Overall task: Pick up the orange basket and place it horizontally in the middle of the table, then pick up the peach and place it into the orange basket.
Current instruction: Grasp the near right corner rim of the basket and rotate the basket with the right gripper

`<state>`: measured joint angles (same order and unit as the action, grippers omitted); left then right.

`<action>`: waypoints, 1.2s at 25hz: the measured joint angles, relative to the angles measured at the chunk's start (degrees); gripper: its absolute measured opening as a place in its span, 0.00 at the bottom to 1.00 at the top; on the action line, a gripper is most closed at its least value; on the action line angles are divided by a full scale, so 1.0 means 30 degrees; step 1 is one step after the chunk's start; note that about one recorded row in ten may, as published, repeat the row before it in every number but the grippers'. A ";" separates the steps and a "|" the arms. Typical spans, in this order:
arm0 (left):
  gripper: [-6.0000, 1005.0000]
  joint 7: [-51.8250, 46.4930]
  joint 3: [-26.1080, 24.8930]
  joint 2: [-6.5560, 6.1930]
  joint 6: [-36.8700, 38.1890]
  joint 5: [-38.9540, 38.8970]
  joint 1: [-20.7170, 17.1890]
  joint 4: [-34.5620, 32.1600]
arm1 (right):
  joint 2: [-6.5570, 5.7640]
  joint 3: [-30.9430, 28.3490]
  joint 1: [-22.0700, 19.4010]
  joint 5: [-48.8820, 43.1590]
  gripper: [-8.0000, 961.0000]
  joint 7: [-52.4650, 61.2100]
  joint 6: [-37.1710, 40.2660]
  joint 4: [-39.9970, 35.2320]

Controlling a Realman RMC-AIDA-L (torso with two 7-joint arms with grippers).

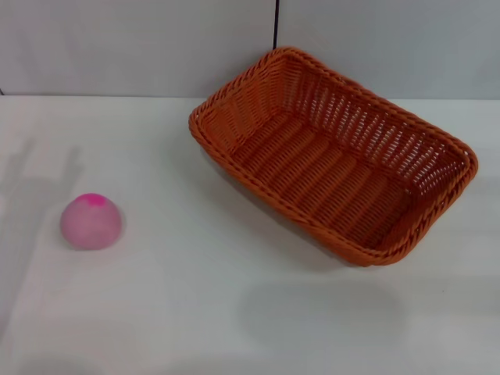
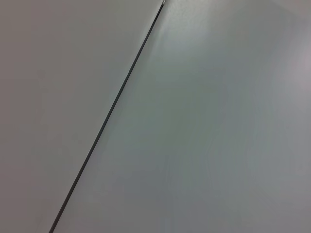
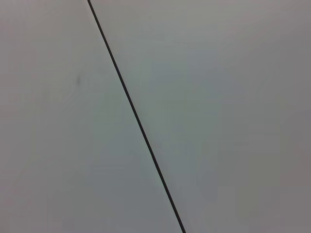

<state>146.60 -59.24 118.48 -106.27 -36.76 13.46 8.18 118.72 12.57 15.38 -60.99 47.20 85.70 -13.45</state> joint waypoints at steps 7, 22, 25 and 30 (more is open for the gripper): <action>0.82 -0.0001 0.0000 -0.0001 -0.0002 0.0004 -0.0035 0.0000 | 0.0007 0.0001 0.0006 -0.0001 0.43 -0.0001 -0.0001 0.0180; 0.85 0.0001 0.0000 -0.0002 -0.0006 0.0006 -0.0020 -0.0002 | -0.0845 0.2156 0.0425 -0.5426 0.42 0.8631 -0.0608 -0.4374; 0.85 0.0001 0.0000 -0.0002 0.0001 0.0007 -0.0025 -0.0001 | -0.1408 0.2597 0.1008 -0.8948 0.42 1.3481 -0.0329 -0.7474; 0.85 0.0000 0.0001 -0.0003 0.0004 0.0007 -0.0033 -0.0001 | -0.2373 0.2790 0.2938 -1.4990 0.43 1.9733 0.1668 -1.2315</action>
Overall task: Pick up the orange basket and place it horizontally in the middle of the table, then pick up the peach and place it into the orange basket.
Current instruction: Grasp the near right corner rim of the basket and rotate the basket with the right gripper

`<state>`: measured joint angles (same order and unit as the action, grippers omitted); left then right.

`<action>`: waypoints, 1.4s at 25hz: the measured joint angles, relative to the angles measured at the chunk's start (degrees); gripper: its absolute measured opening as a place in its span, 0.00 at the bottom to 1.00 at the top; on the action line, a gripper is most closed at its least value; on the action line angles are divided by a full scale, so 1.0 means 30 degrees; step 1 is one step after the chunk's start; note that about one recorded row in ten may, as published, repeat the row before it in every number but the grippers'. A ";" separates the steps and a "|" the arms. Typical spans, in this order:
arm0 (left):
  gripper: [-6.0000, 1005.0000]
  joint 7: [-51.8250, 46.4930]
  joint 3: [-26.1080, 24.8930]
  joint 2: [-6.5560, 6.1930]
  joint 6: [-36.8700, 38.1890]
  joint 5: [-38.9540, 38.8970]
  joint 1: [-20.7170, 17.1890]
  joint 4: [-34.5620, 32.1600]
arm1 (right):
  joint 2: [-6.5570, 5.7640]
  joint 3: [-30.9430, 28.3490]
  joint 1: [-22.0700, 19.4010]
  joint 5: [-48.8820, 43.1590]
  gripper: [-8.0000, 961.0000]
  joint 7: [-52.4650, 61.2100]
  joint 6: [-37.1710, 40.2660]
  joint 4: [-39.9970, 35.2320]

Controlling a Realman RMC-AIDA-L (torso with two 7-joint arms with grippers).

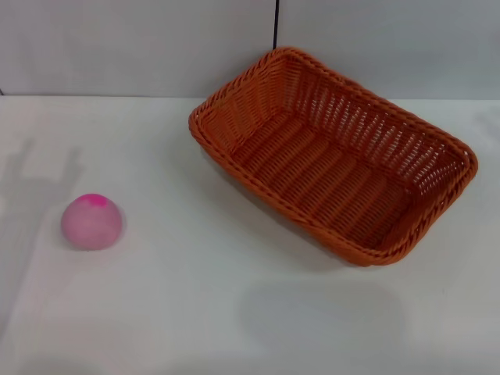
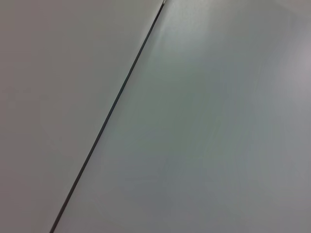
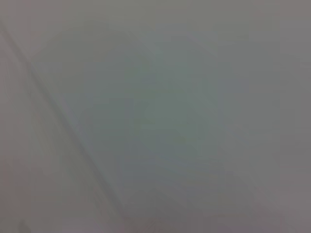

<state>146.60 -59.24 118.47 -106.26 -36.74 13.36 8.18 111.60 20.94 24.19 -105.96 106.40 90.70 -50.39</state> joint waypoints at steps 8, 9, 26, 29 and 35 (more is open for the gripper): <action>0.84 -0.0011 -0.0001 0.0001 -0.0063 0.0000 -0.0012 -0.0001 | -0.1511 0.0114 0.4710 -0.8264 0.44 0.4008 0.4120 -0.2598; 0.84 -0.0013 0.0000 0.0000 -0.0092 -0.0002 -0.0028 -0.0002 | -0.1589 0.0310 0.5183 -0.8822 0.44 0.4193 0.4134 -0.2610; 0.85 -0.0048 -0.0001 0.0030 -0.0057 -0.0001 -0.0034 -0.0002 | -0.1695 0.7455 0.8442 -1.4248 0.81 0.6979 0.2167 -0.1711; 0.85 -0.0059 0.0017 0.0031 -0.0038 -0.0001 -0.0031 -0.0001 | -0.1534 0.8259 0.8446 -1.4309 0.81 0.6985 0.1706 -0.1341; 0.85 -0.0133 0.0063 0.0031 -0.0028 0.0000 -0.0029 -0.0001 | -0.1012 0.8681 0.8410 -1.4926 0.81 0.6906 0.0945 -0.0930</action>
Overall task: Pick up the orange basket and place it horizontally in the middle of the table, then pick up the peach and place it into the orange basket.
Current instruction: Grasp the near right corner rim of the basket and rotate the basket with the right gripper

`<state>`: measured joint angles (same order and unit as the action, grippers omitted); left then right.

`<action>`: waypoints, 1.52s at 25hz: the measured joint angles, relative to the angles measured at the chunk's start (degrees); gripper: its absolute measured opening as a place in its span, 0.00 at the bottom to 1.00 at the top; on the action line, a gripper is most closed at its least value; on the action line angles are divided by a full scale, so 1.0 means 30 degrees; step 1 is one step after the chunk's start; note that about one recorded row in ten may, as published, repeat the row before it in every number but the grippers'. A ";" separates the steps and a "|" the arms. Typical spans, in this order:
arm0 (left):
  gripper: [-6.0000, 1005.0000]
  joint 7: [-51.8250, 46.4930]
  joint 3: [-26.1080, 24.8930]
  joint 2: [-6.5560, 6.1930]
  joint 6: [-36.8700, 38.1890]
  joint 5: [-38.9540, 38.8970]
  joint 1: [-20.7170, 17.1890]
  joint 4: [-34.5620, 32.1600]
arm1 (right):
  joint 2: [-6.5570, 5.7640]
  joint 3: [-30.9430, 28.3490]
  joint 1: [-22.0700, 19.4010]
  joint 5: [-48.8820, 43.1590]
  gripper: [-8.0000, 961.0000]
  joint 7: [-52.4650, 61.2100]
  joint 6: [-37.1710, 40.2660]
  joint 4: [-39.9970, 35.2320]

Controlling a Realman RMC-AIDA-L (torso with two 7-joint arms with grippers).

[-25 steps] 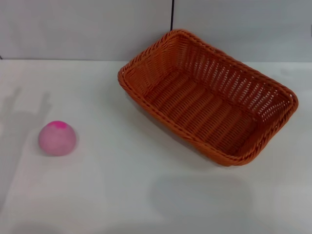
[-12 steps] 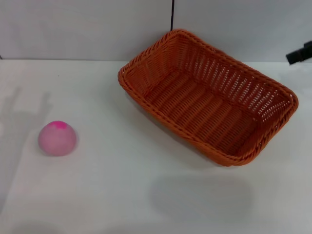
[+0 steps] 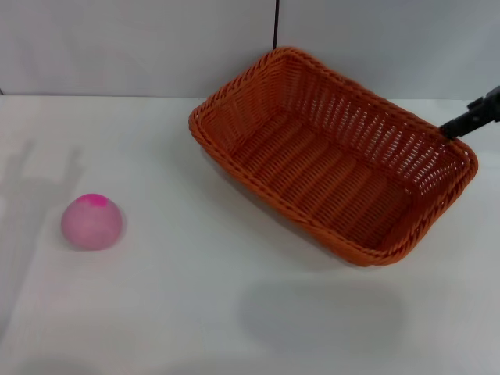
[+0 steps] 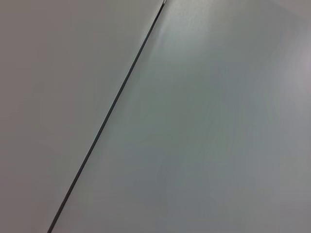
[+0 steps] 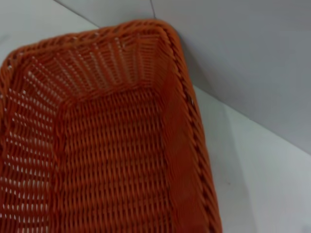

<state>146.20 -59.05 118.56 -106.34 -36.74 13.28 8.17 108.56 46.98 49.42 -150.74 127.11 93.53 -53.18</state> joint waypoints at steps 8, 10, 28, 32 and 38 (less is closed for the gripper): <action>0.84 -0.0126 0.0026 0.0000 -0.0020 -0.0001 -0.0032 0.0021 | 0.0297 0.1001 -0.0011 -0.0108 0.81 -0.0063 -0.1505 0.1537; 0.84 -0.0129 0.0027 0.0000 -0.0065 -0.0001 -0.0050 0.0024 | 0.0378 0.1225 -0.0011 -0.0113 0.80 -0.0068 -0.1873 0.1877; 0.85 -0.0146 0.0056 0.0000 -0.0111 -0.0001 -0.0225 0.0030 | 0.0953 0.1301 -0.0521 0.0018 0.41 -0.0853 -0.2385 0.1963; 0.85 -0.0158 0.0039 -0.0001 -0.0121 -0.0001 -0.0276 0.0030 | 0.0961 0.1283 -0.0581 0.0059 0.31 -0.0942 -0.2366 0.1921; 0.85 -0.0160 -0.0011 -0.0001 -0.0122 -0.0002 -0.0296 0.0030 | 0.0976 0.1185 -0.1113 0.1069 0.20 -0.0985 -0.2121 0.0991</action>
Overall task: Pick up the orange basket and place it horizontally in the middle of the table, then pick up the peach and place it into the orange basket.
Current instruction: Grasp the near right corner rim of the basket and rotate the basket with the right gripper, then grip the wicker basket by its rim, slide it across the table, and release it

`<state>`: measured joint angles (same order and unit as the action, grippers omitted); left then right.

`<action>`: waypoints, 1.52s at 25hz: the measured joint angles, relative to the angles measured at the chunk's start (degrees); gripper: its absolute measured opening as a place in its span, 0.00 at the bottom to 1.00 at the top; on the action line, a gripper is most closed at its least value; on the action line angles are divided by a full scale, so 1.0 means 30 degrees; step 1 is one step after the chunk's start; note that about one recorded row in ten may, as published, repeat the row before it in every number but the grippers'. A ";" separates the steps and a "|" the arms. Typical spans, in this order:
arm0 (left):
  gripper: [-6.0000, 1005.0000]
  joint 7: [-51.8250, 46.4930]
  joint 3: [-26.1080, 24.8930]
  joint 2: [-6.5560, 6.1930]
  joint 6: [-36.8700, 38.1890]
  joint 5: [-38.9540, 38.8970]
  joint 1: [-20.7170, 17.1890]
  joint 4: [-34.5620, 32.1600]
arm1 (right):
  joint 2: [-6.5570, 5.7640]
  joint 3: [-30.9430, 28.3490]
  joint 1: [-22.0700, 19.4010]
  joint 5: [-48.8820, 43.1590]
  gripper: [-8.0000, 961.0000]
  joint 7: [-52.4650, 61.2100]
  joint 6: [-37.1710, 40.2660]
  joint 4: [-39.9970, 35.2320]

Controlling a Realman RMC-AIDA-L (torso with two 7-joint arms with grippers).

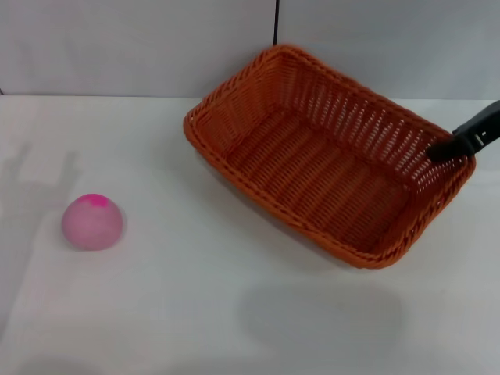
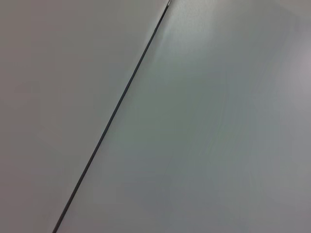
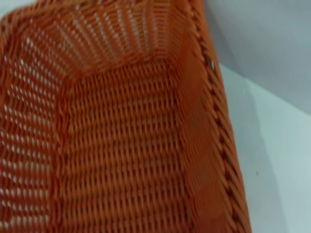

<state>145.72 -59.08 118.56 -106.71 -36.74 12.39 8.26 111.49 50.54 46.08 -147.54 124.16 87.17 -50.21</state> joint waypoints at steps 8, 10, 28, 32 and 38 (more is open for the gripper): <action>0.84 0.0000 -0.0053 0.0000 0.0002 0.0001 -0.0028 0.0000 | 0.0413 -0.0149 -0.1338 0.1485 0.19 -0.0067 0.0264 -0.3084; 0.84 0.0000 -0.0054 0.0000 0.0003 0.0002 -0.0029 0.0001 | 0.0735 -0.0176 -0.1795 0.1725 0.19 -0.0182 0.0215 -0.4184; 0.84 0.0001 -0.0053 0.0000 -0.0029 0.0001 -0.0028 0.0000 | 0.0883 -0.1137 -0.3479 0.6424 0.19 -0.2540 0.0567 -0.5950; 0.85 0.0001 -0.0073 0.0000 -0.0027 0.0001 -0.0028 0.0000 | 0.0848 -0.1387 -0.3716 0.7078 0.19 -0.2925 0.0739 -0.5929; 0.85 0.0000 -0.0082 0.0000 -0.0027 0.0001 -0.0024 0.0000 | 0.0783 -0.1771 -0.3827 0.7993 0.19 -0.3399 0.1357 -0.5839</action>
<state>145.72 -59.32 118.56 -106.79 -36.74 12.31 8.26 113.84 45.22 34.60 -123.56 113.96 91.24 -67.73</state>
